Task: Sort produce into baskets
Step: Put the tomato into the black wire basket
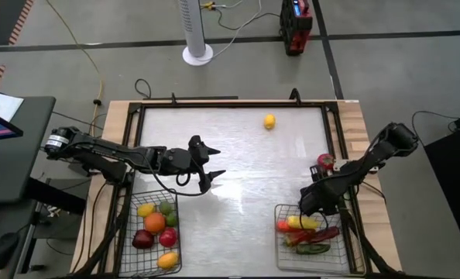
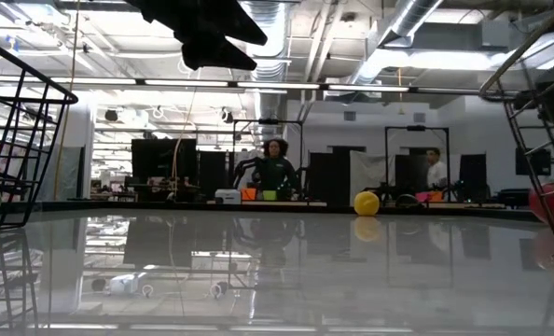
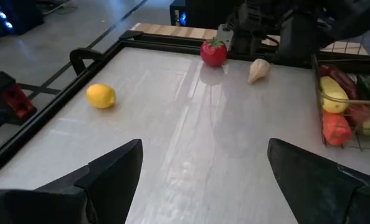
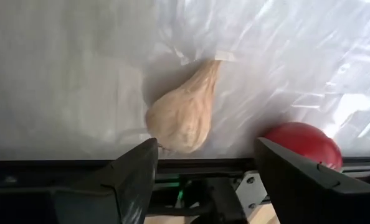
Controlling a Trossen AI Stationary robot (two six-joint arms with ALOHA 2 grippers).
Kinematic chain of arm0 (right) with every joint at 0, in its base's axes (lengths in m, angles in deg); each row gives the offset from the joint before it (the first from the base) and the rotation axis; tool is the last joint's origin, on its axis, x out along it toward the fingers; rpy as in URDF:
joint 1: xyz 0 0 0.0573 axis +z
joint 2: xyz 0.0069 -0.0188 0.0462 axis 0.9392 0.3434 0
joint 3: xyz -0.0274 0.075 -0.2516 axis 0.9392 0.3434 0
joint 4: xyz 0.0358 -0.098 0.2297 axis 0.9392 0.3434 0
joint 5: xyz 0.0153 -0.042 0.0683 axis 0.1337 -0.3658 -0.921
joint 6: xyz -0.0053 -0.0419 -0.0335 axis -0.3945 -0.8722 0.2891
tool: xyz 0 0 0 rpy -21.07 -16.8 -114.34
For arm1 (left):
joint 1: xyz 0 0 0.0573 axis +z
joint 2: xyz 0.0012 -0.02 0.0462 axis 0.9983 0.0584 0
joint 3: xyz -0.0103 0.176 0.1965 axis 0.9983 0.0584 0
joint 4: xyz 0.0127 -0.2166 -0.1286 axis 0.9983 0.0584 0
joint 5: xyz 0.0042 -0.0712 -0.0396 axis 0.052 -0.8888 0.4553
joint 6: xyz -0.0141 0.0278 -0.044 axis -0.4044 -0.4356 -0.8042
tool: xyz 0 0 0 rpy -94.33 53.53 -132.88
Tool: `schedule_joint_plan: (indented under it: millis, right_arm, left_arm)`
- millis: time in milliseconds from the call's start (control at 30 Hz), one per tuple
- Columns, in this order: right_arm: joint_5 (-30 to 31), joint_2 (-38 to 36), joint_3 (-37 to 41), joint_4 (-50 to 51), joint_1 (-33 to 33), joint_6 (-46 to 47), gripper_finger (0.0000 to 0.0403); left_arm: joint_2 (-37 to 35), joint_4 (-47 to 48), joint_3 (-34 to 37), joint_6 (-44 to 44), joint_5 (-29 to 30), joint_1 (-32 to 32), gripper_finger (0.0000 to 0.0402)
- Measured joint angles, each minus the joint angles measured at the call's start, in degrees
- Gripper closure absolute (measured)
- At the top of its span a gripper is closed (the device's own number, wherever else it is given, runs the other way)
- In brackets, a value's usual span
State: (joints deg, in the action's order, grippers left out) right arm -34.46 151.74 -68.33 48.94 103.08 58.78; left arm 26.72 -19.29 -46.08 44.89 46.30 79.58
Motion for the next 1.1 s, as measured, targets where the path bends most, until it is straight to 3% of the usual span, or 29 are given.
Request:
schedule_joint_plan:
  millis: [467, 633, 867, 1100]
  right_arm:
    - [0.1, 0.0, -9.2, 3.3, 0.2, 2.5, 0.0109]
    - [3.2, -0.1, -12.0, 7.2, -1.4, 8.9, 0.0109]
    - [3.0, -1.9, -12.0, 8.9, -14.2, 15.4, 0.0111]
    - [3.2, 1.3, -12.0, 9.1, -30.8, 7.9, 0.0094]
  left_arm:
    - [0.0, -0.1, 0.0, -0.3, -1.8, -0.1, 0.0068]
    - [0.0, 0.1, 0.0, -0.3, -2.6, -0.1, 0.0068]
    - [0.0, -0.1, 0.0, -0.8, -2.6, -0.1, 0.0068]
    - [0.0, 0.4, 0.0, -1.8, -3.8, -0.4, 0.0068]
